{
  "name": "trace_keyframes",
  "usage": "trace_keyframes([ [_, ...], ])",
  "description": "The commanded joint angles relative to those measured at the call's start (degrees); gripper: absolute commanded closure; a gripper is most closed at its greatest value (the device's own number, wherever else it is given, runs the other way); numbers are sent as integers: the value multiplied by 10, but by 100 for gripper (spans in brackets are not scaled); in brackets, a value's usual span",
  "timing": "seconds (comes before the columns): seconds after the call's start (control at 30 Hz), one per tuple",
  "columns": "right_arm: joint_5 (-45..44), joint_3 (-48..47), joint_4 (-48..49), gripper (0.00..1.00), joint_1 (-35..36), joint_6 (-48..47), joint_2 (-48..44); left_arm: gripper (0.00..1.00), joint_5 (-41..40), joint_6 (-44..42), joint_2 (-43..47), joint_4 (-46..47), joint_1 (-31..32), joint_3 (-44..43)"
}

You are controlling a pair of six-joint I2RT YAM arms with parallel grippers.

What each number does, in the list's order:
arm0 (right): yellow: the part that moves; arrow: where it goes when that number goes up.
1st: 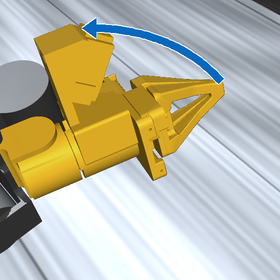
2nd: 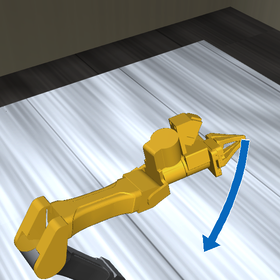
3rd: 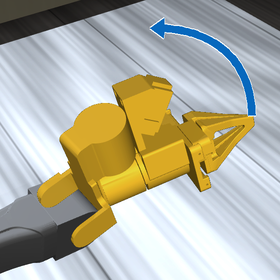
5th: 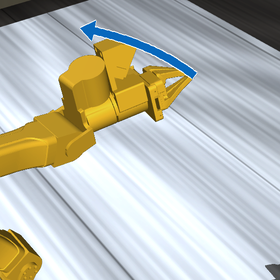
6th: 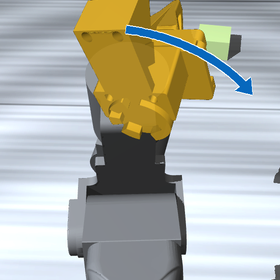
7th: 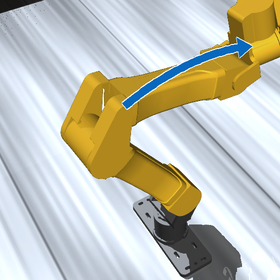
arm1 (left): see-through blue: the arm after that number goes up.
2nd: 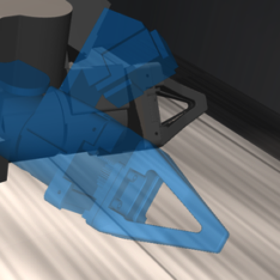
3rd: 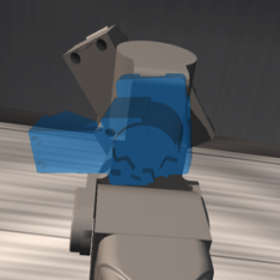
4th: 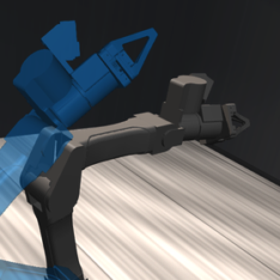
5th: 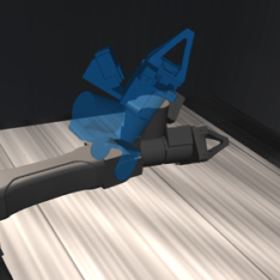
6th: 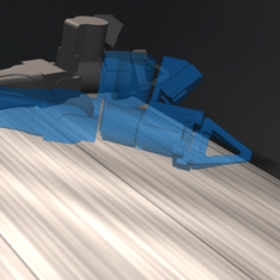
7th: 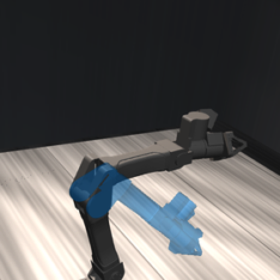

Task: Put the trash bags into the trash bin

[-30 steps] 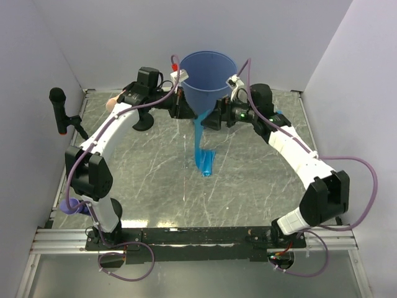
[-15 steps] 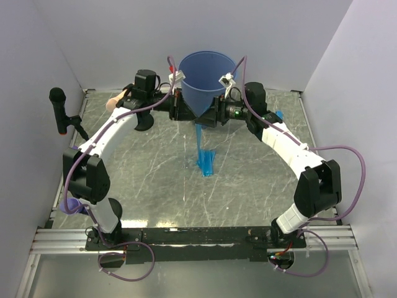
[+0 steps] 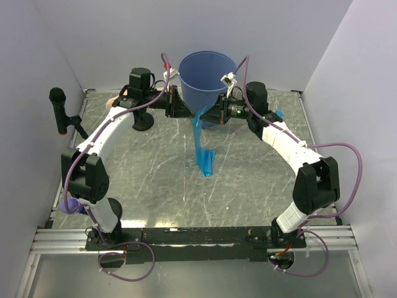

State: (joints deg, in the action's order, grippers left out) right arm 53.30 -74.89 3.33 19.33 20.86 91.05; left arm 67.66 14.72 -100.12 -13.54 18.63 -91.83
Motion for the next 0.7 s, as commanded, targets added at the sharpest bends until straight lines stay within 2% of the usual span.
trace_keyframes([
  [0.0,-39,-18,-16,100,-8,-46,4,99,17,6,23,18,-7,-7],
  [0.27,-81,-28,-59,100,-32,-87,-1,99,20,-4,14,3,-15,-20],
  [0.47,-202,-56,-132,100,-32,-166,-3,99,18,-42,5,-33,-18,-41],
  [0.53,-157,-54,-113,100,-39,-143,-10,99,8,-42,3,-31,-17,-41],
  [0.57,-128,-54,-99,97,-44,-115,-13,99,5,-39,3,-29,-17,-40],
  [0.63,-61,-38,-37,66,-49,-37,-16,99,-2,-36,0,-21,-17,-39],
  [0.67,-26,-25,7,57,-49,-5,-17,99,-4,-35,-2,-20,-17,-40],
])
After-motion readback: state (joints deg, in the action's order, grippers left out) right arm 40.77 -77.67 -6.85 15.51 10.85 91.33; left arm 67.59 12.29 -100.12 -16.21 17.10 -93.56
